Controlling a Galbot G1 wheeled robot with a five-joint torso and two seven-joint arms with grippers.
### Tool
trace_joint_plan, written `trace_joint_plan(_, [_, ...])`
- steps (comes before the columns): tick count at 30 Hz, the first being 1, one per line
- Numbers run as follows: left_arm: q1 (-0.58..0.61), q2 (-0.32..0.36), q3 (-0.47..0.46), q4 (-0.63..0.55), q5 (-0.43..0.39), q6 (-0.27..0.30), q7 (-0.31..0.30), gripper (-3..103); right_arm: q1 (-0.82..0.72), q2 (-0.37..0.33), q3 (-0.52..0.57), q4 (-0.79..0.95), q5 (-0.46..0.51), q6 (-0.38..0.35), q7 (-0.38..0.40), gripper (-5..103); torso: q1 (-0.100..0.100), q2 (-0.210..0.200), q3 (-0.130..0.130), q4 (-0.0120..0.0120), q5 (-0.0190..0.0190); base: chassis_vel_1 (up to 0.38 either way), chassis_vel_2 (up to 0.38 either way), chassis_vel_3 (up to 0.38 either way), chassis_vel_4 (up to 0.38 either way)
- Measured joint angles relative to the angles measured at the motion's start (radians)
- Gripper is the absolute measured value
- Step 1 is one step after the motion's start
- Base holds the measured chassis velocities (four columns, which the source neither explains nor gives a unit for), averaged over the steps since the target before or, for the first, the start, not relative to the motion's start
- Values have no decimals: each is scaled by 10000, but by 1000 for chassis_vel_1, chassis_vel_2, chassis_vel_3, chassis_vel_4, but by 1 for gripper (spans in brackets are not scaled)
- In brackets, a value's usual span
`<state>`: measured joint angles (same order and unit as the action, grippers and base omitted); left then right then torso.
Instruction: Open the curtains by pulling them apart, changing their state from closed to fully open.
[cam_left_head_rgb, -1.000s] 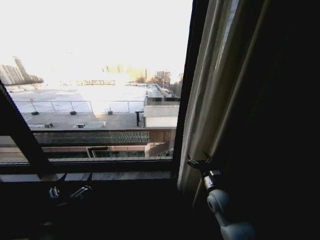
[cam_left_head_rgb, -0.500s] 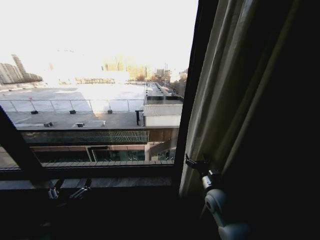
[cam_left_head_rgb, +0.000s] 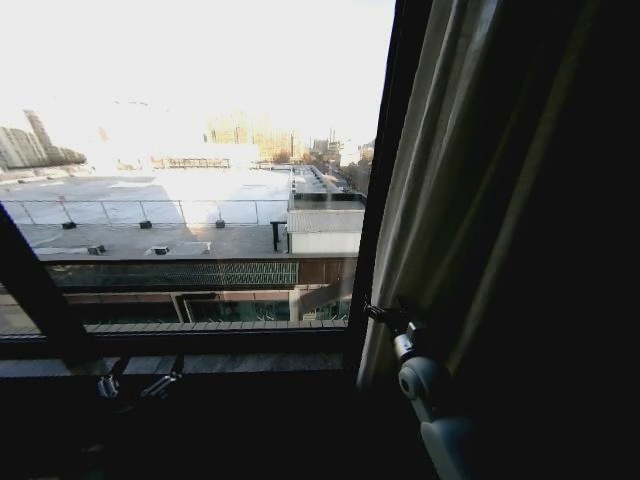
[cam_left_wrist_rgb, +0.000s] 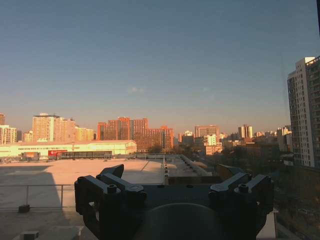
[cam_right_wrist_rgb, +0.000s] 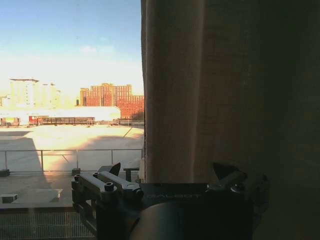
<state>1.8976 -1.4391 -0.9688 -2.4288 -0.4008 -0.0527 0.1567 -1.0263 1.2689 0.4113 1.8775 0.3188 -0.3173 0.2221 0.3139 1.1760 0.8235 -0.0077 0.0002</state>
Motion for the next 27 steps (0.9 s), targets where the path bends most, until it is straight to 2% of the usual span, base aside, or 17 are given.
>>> trace_joint_plan(3, [-4, -27, 35, 4, 33, 1, -4, 100, 139, 10, 4, -180, -64, 63, 6, 100, 0, 0, 0, 0, -1, 0, 0, 0, 0])
trace_joint_plan(4, [-6, -35, 46, 4, 41, 0, -5, 100, 227, 20, -7, -295, -130, 187, 22, 103, 0, 0, 1, 0, 0, 0, 0, 0, 0])
trace_joint_plan(6, [-28, -52, 54, 4, 47, -1, -6, 100, 407, 32, -45, -493, -274, 319, 35, 95, 1, -1, 1, 0, 0, 0, 0, 0, 0])
trace_joint_plan(8, [-33, -57, 54, 3, 47, -1, -7, 100, 448, 36, -61, -530, -303, 332, 36, 95, 1, -1, 1, 0, 0, 0, 0, 0, 0])
trace_joint_plan(11, [-32, -88, 39, -5, 48, -2, -6, 100, 516, 74, -104, -616, -426, 354, 3, 79, 0, 0, 0, 0, 0, 0, 0, 0, 0])
trace_joint_plan(14, [-27, -113, 38, -6, 53, -5, -6, 100, 518, 97, -108, -641, -471, 366, -15, 74, 0, 0, 0, 0, 0, 0, 0, 0, 0])
trace_joint_plan(17, [-25, -159, 70, -16, 101, -12, -7, 100, 517, 122, -106, -665, -505, 379, -37, 58, 0, 0, 0, 0, 0, 0, 0, 0, 0])
trace_joint_plan(18, [-25, -159, 70, -16, 101, -12, -7, 100, 517, 122, -106, -665, -505, 379, -37, 58, 0, 0, 0, 0, 0, 0, 0, 0, 0])
trace_joint_plan(19, [-25, -166, 76, -19, 107, -12, -7, 100, 518, 122, -105, -665, -507, 380, -40, 52, 1, -1, 1, 0, 0, 0, 0, 0, 0])
trace_joint_plan(20, [-26, -174, 84, -26, 114, -13, -7, 100, 517, 120, -101, -666, -509, 382, -41, 52, 1, -1, 1, 0, 0, 0, 0, 0, 0])
trace_joint_plan(22, [-35, -186, 105, -40, 122, -13, -7, 100, 532, 104, -91, -667, -512, 384, -48, 41, 1, 0, 0, 0, 0, 0, 0, 0, 0])
trace_joint_plan(23, [-35, -186, 105, -40, 122, -13, -7, 100, 532, 104, -91, -667, -512, 384, -48, 41, 1, 0, 0, 0, 0, 0, 0, 0, 0])
trace_joint_plan(27, [-45, -216, 136, -41, 133, -12, -9, 100, 541, 61, -88, -666, -514, 392, -51, 19, 1, 0, 0, 0, 0, 0, 0, 0, 0])
